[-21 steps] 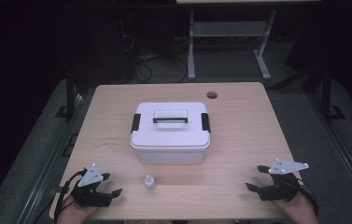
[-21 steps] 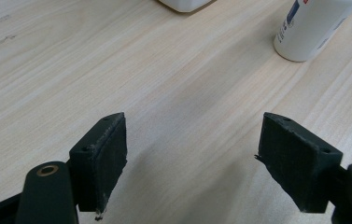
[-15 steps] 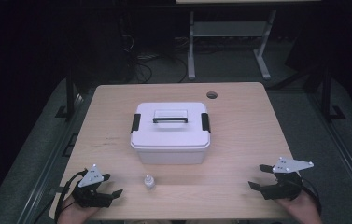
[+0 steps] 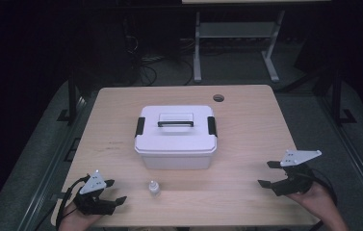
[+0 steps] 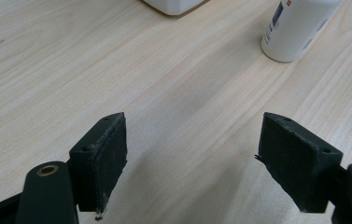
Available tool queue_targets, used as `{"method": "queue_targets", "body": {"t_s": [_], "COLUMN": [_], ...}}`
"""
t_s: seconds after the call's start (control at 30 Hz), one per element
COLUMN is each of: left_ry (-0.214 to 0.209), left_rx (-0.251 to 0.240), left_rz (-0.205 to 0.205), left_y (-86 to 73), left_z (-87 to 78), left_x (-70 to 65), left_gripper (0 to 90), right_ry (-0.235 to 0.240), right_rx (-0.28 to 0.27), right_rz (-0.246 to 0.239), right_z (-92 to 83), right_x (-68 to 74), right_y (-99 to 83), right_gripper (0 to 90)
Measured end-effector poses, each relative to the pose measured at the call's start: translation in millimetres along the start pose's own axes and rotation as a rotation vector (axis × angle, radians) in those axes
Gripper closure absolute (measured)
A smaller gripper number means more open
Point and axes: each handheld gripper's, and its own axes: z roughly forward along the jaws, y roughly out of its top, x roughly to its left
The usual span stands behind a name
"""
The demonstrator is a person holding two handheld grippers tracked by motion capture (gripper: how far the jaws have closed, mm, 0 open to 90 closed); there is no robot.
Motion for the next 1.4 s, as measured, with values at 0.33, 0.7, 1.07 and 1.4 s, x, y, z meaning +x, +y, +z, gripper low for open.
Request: {"method": "queue_targets", "body": {"t_s": [0.33,0.7,1.07,1.4], "left_ry": [-0.010,-0.017,-0.018,-0.021], "left_rx": [0.005,0.006,0.006,0.004], "left_rz": [0.014,0.017,0.020,0.020], "left_y": [0.5,1.1,1.1,0.1], "left_z": [1.5,1.8,1.4,0.1], "left_x": [-0.7,-1.5,-2.0,-0.4], "left_gripper": [23.6,23.6,23.6,23.6], "right_ry": [0.020,0.044,0.069,0.089], "right_rx": [0.072,0.121,0.147,0.166], "right_rz": [-0.058,-0.116,-0.154,-0.190], "right_z": [-3.7,-11.5,-13.3,-11.2], "right_x": [-12.8,-19.4,-24.8,-28.5], "right_y": [19.9,46.1,69.6,92.5], "right_gripper": [21.7,21.9,24.9,25.1]}}
